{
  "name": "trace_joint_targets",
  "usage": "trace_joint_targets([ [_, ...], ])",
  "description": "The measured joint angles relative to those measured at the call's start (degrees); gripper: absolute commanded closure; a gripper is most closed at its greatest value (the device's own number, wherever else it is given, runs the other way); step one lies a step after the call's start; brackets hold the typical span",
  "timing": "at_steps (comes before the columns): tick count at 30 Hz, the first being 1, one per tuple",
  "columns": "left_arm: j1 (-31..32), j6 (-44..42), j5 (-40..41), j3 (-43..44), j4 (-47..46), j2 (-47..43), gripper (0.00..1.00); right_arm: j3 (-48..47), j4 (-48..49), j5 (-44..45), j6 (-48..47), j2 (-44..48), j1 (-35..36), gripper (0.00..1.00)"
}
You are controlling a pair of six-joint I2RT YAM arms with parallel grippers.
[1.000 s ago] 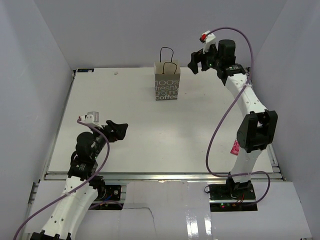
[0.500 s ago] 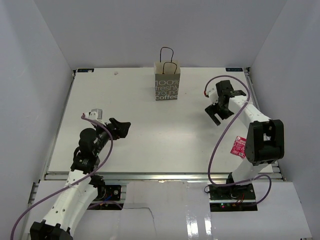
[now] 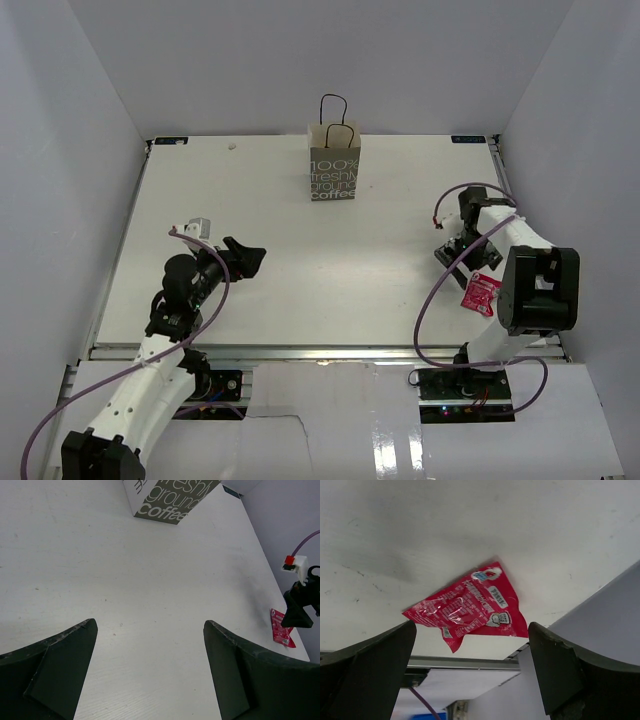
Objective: Place the snacks into the paper bag
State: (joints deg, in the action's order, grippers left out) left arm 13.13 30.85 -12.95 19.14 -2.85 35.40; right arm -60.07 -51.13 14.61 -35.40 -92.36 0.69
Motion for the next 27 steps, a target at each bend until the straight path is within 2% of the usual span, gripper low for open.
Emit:
trace_joint_targets([
  [5,0.0,0.5,-0.1,0.0,-0.2,-0.2,0.02,-3.5,0.3,-3.4,7.3,0.7,-6.4,0.02],
  [12,0.0,0.7,-0.1,0.0,-0.2,-1.1,0.02,4.4,-1.1,-5.1,15.5,1.4,-9.0,0.03],
  [21,0.0,0.7,-0.1,-0.4,-0.2,-2.2,0.02,5.6,-1.2,-6.5,18.1,0.2,-14.4,0.0],
  [22,0.0,0.7,-0.1,-0.6,-0.1,-2.4,0.02,5.6,-0.9,-6.8,18.2,-0.7,-15.0,0.11],
  [24,0.0,0.7,0.0,-0.7,0.5,-3.1,0.02,5.7,0.2,-7.3,18.3,-3.0,-16.1,0.2],
  [25,0.0,0.7,0.0,-0.7,0.9,-3.4,0.02,5.6,0.5,-7.9,18.4,-4.0,-16.6,0.34],
  [27,0.0,0.6,0.0,-0.7,1.6,-4.4,0.02,4.8,-0.7,-9.0,18.8,-5.6,-17.6,0.46],
])
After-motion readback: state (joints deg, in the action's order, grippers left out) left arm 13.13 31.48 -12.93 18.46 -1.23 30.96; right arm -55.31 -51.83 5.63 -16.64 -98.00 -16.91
